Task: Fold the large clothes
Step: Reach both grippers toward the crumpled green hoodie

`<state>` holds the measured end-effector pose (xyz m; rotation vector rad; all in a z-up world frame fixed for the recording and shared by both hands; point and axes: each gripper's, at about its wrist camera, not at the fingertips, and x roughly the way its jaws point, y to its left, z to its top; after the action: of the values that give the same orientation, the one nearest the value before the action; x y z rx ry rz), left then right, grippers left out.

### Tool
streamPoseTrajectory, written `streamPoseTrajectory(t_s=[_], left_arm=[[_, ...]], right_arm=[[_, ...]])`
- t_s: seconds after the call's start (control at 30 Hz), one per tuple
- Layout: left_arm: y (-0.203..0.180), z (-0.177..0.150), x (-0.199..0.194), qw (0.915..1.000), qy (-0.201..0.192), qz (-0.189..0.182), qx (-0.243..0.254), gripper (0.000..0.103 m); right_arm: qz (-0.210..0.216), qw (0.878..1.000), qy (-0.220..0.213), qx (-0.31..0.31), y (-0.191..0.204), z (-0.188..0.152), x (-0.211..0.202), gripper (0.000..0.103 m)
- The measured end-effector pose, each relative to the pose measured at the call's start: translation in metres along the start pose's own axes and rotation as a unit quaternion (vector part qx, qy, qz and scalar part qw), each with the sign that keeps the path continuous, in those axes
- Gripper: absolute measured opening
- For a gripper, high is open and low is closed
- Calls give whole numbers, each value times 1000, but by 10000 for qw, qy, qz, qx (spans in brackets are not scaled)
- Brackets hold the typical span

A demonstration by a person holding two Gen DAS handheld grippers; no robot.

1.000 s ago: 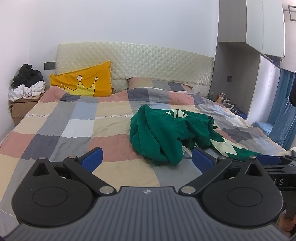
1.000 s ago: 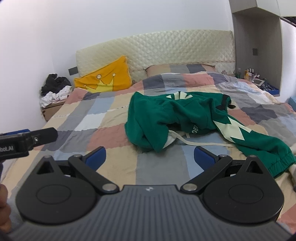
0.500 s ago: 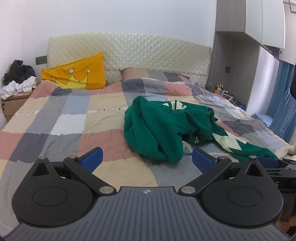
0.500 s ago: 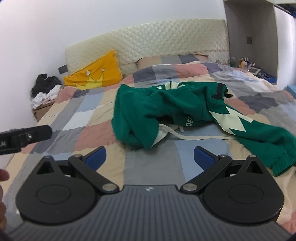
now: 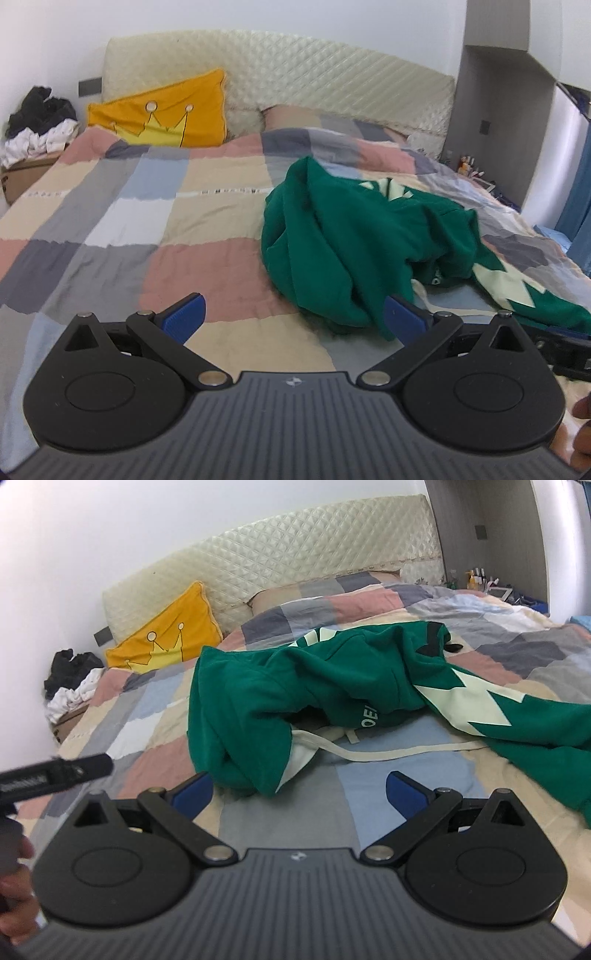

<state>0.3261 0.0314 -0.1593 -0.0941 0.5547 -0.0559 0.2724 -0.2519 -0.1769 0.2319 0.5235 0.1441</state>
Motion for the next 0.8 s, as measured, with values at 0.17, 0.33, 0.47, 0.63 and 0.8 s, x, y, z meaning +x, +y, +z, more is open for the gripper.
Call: streamPoseTrajectory(t_s=[0.17,0.33,0.47,0.63,0.8], left_arm=[[4,-1,40,9996,258,124,-37,103],[13,2,86,9984,522,167,-145,103],[21,2,122,9973,653,313,-107,103],[36,4,158,9967,710,311,-222,103],[49,1,189,9958,770,-32,-491,102]], right_arm=[[51,9998,70,203,-7,10,26,102],[123,9990,144,397,-14,22,56,102],[179,9974,254,655,-22,27,81,102],[207,9907,335,1305,-42,27,110,102],[200,9809,457,1880,-57,26,140,102]])
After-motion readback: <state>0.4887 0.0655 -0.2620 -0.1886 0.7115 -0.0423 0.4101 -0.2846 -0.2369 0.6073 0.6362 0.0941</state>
